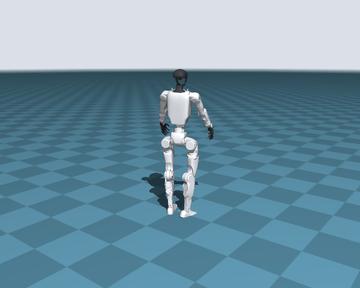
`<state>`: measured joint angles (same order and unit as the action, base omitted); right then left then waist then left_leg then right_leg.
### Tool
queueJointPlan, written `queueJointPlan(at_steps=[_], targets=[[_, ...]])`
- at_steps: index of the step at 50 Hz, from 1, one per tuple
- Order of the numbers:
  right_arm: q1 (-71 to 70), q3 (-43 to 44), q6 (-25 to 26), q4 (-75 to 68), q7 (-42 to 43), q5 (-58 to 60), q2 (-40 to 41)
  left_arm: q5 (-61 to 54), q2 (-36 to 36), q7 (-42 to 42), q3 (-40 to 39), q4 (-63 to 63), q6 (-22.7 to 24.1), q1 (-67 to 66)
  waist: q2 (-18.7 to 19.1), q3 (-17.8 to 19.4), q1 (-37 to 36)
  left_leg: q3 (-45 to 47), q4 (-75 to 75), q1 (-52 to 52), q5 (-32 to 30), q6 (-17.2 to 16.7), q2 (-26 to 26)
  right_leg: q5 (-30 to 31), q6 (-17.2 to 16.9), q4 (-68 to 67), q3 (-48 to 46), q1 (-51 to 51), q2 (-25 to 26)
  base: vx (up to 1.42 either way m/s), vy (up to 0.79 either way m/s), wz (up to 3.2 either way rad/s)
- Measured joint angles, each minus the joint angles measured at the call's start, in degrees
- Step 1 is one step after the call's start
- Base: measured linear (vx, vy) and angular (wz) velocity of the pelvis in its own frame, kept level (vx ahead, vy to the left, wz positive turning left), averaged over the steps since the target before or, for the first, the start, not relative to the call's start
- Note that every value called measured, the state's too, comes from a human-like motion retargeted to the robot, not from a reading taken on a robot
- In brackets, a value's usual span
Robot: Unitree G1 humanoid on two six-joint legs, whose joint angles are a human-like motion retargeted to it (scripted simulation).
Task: In place motions
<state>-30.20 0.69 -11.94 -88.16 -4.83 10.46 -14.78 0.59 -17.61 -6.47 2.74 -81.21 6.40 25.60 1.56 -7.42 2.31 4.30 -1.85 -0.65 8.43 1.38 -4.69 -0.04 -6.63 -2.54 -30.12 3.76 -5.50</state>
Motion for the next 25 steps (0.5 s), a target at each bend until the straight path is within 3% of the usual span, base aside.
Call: queueJointPlan(at_steps=[10,18,20,22,25], targets=[[19.1,-2.0,5.9,-7.8,-0.1,8.8,0.7,2.9,4.0,1.6,-2.1,-6.7,-3.7,-20.4,-0.7,6.6,0.8,-0.1,0.1,0.9,-0.4,-0.3,0.4,0.0,0.0,0.1,-0.2,1.1,0.1,-0.02,-0.03,0.02],[30.8,-6.5,8.9,-8.8,-0.2,16.6,2.8,7.2,9.8,6.1,-4.4,-8.4,-3.9,-31.6,-0.5,7.2,-1.6,2.6,0.4,0.5,0.0,-0.6,1.2,-0.3,-0.1,-0.7,2.7,-0.6,-0.1,0.02,0.01,-0.36],[32.8,-5.5,9.9,-8.7,-0.4,15.1,3.3,5.3,11.5,6.2,-5.0,-8.3,-2.7,-33.7,-0.6,7.2,-8.5,9.7,0.8,1.1,0.9,-1.0,2.7,-1.5,-0.1,-2.2,9.8,-2.0,0.6,-0.01,0.02,-2.68],[34.1,-2.3,10.3,-8.6,-0.4,9.1,3.8,3.5,12.5,6.6,-4.6,-8.2,-1.4,-35.4,-0.6,7.0,-10.4,11.8,0.7,1.3,1.4,-1.3,3.2,-1.9,-0.2,-2.9,12.0,-2.8,0.8,0.0,0.01,-0.91],[34.7,3.2,7.9,-9.0,-2.3,-2.9,3.9,3.9,13.2,7.4,-2.3,-7.9,-0.1,-37.1,-0.9,6.3,-1.9,3.2,-0.7,-0.3,1.6,-2.6,2.9,-2.2,-1.4,-2.5,3.7,-1.7,-1.6,0.01,0.0,2.26]])
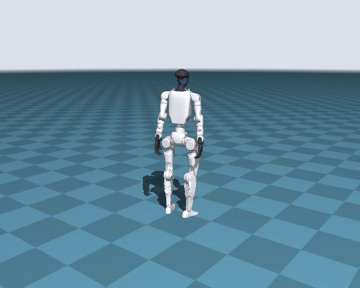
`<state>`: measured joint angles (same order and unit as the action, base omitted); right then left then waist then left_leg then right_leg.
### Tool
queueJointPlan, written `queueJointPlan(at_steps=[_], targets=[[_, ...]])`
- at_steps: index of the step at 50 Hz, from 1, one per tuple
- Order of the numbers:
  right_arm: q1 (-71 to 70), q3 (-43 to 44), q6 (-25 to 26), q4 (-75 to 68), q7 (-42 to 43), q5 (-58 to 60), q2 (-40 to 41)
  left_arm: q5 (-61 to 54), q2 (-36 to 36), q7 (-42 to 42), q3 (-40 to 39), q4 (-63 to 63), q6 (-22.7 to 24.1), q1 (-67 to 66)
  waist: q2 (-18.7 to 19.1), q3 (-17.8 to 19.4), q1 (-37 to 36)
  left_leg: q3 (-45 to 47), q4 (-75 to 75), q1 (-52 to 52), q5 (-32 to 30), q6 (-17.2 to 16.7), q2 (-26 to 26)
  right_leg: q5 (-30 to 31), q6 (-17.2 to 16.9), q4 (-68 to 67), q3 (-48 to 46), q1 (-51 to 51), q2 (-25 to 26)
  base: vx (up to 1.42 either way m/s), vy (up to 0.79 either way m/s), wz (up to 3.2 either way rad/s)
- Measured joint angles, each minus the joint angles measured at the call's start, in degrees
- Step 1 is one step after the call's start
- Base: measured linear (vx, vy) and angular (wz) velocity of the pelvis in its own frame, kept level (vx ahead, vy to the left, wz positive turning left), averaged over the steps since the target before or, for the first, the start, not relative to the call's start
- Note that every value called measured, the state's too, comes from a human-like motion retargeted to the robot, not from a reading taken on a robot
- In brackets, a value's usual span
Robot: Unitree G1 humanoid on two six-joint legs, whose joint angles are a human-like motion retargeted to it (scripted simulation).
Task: In place motions
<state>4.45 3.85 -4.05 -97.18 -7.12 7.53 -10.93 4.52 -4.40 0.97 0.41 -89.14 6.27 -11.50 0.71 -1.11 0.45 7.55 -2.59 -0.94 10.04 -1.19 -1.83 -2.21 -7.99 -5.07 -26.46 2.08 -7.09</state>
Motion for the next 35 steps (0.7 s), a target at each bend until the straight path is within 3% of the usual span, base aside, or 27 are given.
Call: queueJointPlan(at_steps=[5,13,26,30,35], targets=[[-0.8,0.4,0.7,0.9,-4.3,-5.8,-1.0,3.7,-0.4,2.5,2.4,2.1,-0.3,-0.8,-0.6,0.8,8.3,-7.6,-1.1,-1.7,-1.6,-1.1,-0.9,2.0,0.7,2.0,-7.8,1.3,-1.2,0.0,0.0,1.37],[-3.0,-6.6,1.4,2.9,-1.0,12.8,-1.7,5.4,-2.5,-2.2,4.1,3.2,-2.2,0.9,-0.3,2.5,7.6,-7.0,-0.2,-0.6,-2.8,0.5,-1.9,2.6,2.4,2.9,-7.6,1.8,0.9,0.0,0.0,0.05],[-5.7,-5.2,4.0,-0.1,0.0,9.9,-0.9,5.7,-3.4,-5.8,3.7,-0.1,-4.1,3.3,0.3,2.5,12.6,-11.5,0.2,-0.1,-3.6,1.8,-3.4,3.2,2.3,4.3,-12.3,3.6,1.7,-0.01,0.0,0.21],[-10.1,-6.9,6.1,-0.2,0.0,8.4,-1.6,0.0,-4.7,-6.8,3.1,-3.3,-4.8,8.7,0.5,1.9,4.5,-3.0,0.6,0.5,-2.4,1.5,-1.3,2.2,2.0,2.4,-3.7,1.9,1.5,-0.11,-0.01,-1.65],[-21.0,-2.3,6.4,-0.2,-6.0,-0.6,-0.7,-4.5,-7.5,-8.8,2.6,-2.1,-6.2,19.7,0.8,-0.1,5.0,-3.4,0.6,-0.1,-2.7,1.4,-1.4,2.3,2.6,2.7,-4.4,1.4,1.5,-0.03,-0.01,0.03]])
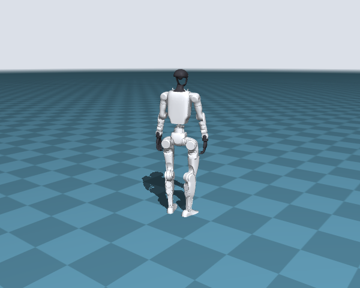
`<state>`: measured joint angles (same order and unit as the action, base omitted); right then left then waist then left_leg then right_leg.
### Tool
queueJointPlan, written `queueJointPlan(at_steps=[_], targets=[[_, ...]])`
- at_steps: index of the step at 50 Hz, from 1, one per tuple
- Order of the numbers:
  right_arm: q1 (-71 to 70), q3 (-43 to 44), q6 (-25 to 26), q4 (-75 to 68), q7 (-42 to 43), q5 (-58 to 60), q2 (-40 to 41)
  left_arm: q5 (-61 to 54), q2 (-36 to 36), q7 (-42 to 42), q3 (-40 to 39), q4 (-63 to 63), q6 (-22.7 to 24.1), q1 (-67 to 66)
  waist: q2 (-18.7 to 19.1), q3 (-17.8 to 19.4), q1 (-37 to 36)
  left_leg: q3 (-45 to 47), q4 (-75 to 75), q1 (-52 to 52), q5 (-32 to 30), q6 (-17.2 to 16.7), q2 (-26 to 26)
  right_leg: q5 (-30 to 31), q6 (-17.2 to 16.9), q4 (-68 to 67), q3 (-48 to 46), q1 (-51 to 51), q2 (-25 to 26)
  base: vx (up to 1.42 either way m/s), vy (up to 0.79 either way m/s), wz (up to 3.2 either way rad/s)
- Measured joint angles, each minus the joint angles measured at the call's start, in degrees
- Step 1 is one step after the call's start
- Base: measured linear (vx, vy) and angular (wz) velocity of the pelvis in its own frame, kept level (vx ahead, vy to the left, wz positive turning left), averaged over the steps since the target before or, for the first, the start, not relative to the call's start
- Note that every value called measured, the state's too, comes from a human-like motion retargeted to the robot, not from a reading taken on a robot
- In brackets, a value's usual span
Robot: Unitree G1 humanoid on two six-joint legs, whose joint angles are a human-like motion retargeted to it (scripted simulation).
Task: In place motions
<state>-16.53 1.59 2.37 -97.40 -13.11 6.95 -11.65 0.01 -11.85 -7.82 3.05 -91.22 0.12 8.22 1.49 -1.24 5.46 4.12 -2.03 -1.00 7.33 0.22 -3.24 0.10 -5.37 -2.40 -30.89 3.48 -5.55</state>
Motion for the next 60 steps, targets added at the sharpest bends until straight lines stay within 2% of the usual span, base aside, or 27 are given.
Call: queueJointPlan(at_steps=[6,10,17,26,33,48,55,60], targets=[[-17.9,7.9,0.8,3.7,-6.1,-8.2,1.9,-2.9,-3.8,-4.4,-1.6,4.0,0.5,18.0,0.9,-2.8,-0.2,0.1,-0.3,-0.6,0.0,0.1,0.2,0.0,0.2,-0.2,0.0,-0.5,0.2,0.0,0.0,0.0],[-29.7,8.9,1.1,7.5,-7.9,-10.9,1.4,-5.9,-5.1,-5.6,-3.3,6.2,-0.2,30.8,0.6,-4.7,-0.7,0.0,-0.4,-0.9,0.0,0.2,0.1,0.1,0.2,-0.2,-0.2,-0.7,0.2,0.0,0.0,0.0],[-46.3,1.0,-3.1,16.3,-4.4,-18.9,-3.7,-14.6,-6.9,-5.9,-2.3,10.7,1.0,51.5,0.6,-7.0,-1.8,-0.5,-0.4,-2.5,0.0,0.2,-0.2,0.0,-0.3,-0.1,-0.7,-1.6,0.1,0.0,0.0,0.0],[-58.7,-6.6,-8.2,16.1,3.3,-29.1,-10.4,-28.5,-7.5,-3.9,-0.4,14.2,3.3,63.1,0.3,-9.1,-3.3,-1.0,-0.6,-3.6,0.6,0.4,-0.6,0.0,-1.0,0.0,-0.9,-2.3,0.1,0.0,0.0,0.0],[-59.5,-7.6,-8.8,14.1,2.2,-29.8,-11.2,-28.9,-8.2,-3.4,1.5,13.2,4.0,64.1,0.2,-9.8,-3.6,-1.1,-0.6,-3.4,0.9,0.6,-0.7,0.0,-1.4,0.0,-0.9,-2.1,0.2,0.0,0.0,0.0],[-54.7,-6.2,-10.9,15.8,1.0,-27.0,-9.7,-29.0,-7.1,-3.0,-0.8,14.1,6.0,58.9,0.2,-9.1,-3.8,-0.7,-0.5,-3.1,0.8,0.6,-0.8,0.0,-1.0,0.0,-0.9,-2.2,0.0,0.0,0.0,0.0],[-39.0,-2.8,-13.6,28.8,4.1,-15.2,-5.0,-24.9,-4.3,-2.5,-3.1,19.7,6.7,47.5,0.6,-9.5,-3.7,-0.6,-0.5,-2.0,1.1,0.8,-0.8,0.0,-1.2,-0.1,-0.7,-1.3,0.1,0.07,0.05,-0.02],[-22.6,-2.9,-18.7,42.7,3.0,-11.4,-3.6,-19.1,-3.6,-8.4,-3.3,30.6,6.9,32.6,0.7,-8.7,-3.6,-0.5,-0.4,-1.2,1.3,0.9,-1.1,0.0,-1.3,-0.1,-0.6,-0.8,0.0,0.09,0.02,-0.02]])
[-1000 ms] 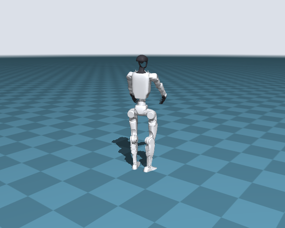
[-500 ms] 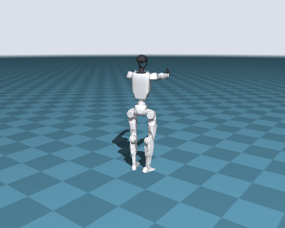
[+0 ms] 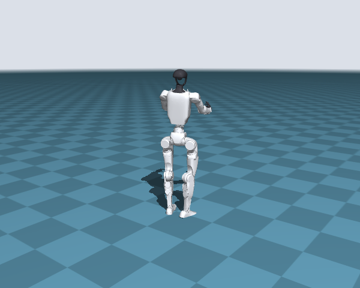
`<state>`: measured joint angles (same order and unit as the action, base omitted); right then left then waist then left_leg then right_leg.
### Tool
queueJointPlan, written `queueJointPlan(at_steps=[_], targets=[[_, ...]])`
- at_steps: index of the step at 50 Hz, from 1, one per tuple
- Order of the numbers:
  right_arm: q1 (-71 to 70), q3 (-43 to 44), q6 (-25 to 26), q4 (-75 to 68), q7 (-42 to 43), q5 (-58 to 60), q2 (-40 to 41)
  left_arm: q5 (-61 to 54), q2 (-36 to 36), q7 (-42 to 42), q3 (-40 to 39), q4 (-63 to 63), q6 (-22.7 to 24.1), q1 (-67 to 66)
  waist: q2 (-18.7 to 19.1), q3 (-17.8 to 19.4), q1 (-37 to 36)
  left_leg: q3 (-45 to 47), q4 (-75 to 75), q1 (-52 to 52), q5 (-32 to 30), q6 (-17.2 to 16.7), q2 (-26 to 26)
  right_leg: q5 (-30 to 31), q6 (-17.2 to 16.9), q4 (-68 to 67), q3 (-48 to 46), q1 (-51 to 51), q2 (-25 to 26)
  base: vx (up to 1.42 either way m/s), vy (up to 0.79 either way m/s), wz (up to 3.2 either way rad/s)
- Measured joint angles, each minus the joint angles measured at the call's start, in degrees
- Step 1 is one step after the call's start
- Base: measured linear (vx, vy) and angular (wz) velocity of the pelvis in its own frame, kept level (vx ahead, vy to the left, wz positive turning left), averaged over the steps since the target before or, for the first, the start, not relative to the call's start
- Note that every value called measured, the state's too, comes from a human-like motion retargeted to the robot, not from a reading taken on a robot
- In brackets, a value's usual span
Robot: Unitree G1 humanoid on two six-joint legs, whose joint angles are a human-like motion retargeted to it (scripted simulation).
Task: In place motions
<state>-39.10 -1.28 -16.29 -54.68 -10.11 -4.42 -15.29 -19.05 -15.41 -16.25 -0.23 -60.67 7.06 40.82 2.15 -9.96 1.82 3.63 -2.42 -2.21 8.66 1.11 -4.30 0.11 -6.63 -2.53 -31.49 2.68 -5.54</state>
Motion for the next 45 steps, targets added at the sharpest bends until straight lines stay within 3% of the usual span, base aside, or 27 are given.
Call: queueJointPlan(at_steps=[6,10,13,15,19,21,23,28,35,39,45], targets=[[21.7,-0.1,-3.0,4.0,3.3,1.7,2.8,10.9,0.2,0.0,0.0,6.6,4.1,-20.6,-0.3,1.4,0.6,-0.4,0.1,0.2,0.1,0.0,-0.3,0.0,-0.3,0.2,-0.3,0.4,-0.2,0.02,-0.01,0.02],[29.7,1.7,-2.7,-6.3,4.8,7.1,3.7,17.6,1.0,1.1,-1.0,1.9,4.8,-31.0,-0.4,2.5,1.0,-0.5,0.2,0.4,0.1,0.0,-0.4,0.0,-0.4,0.2,-0.2,0.5,-0.3,0.01,-0.01,0.01],[31.9,2.1,-3.4,-19.4,7.1,15.9,3.0,24.1,2.6,3.6,-2.2,-6.1,2.6,-35.2,-0.2,3.1,1.1,-0.1,0.3,0.5,0.2,-0.1,-0.1,0.0,-0.3,0.1,0.3,0.2,-0.3,0.0,0.0,0.0],[32.5,2.3,-1.6,-28.9,11.3,22.3,2.4,27.3,3.4,5.1,-2.4,-11.7,1.5,-37.5,0.0,3.5,1.1,0.1,0.4,0.5,0.2,-0.1,0.0,0.0,-0.3,0.1,0.5,0.0,-0.2,0.0,0.0,0.0],[34.4,2.9,8.2,-42.7,19.4,24.5,1.5,29.8,5.8,9.6,-3.5,-25.0,-4.2,-38.7,0.2,4.2,1.0,0.2,0.5,0.5,0.2,-0.1,0.3,0.0,-0.3,0.1,0.8,-0.2,0.0,0.0,0.0,0.0],[37.9,3.9,13.2,-42.7,20.3,19.8,1.7,27.6,7.0,10.3,-3.2,-29.8,-7.6,-38.9,0.2,5.0,0.7,0.1,0.5,0.6,0.2,-0.1,0.3,0.0,-0.4,0.1,0.7,0.0,0.0,0.0,0.0,0.0],[40.7,6.1,14.8,-42.7,20.3,14.5,2.6,25.2,7.8,9.4,-2.7,-32.0,-8.9,-40.3,0.0,5.9,0.5,-0.2,0.5,0.8,0.1,-0.1,0.2,0.1,-0.5,0.1,0.5,0.3,-0.1,0.0,0.0,0.0],[44.6,9.8,12.5,-42.7,13.0,9.1,3.7,26.8,10.1,12.8,-4.1,-30.2,-5.3,-45.6,-0.7,7.7,1.1,-0.4,0.5,1.3,-0.1,-0.2,0.1,0.1,-0.4,0.2,0.2,1.0,-0.1,0.0,0.0,0.0],[42.3,7.4,16.3,-42.7,9.3,16.8,1.0,28.8,10.4,16.1,-4.1,-28.8,-4.3,-48.2,0.0,8.1,1.5,0.6,0.7,1.4,0.0,-0.4,0.9,0.0,0.0,-0.1,1.2,0.2,0.2,-0.01,0.01,-0.08],[39.6,5.6,13.4,-38.1,11.5,19.4,1.4,31.6,9.6,10.9,-3.3,-26.3,-6.2,-48.3,0.3,8.7,1.9,1.2,0.7,1.8,0.0,-0.5,1.4,-0.1,0.2,-0.3,1.8,0.1,0.4,0.0,0.0,0.0],[39.3,4.5,7.8,-12.0,10.3,18.4,3.3,38.3,7.8,3.6,-1.5,-24.6,-3.8,-48.3,0.3,9.0,2.8,1.6,0.7,2.2,0.0,-0.6,1.8,-0.2,0.3,-0.4,2.2,0.2,0.6,0.0,0.0,0.0]])
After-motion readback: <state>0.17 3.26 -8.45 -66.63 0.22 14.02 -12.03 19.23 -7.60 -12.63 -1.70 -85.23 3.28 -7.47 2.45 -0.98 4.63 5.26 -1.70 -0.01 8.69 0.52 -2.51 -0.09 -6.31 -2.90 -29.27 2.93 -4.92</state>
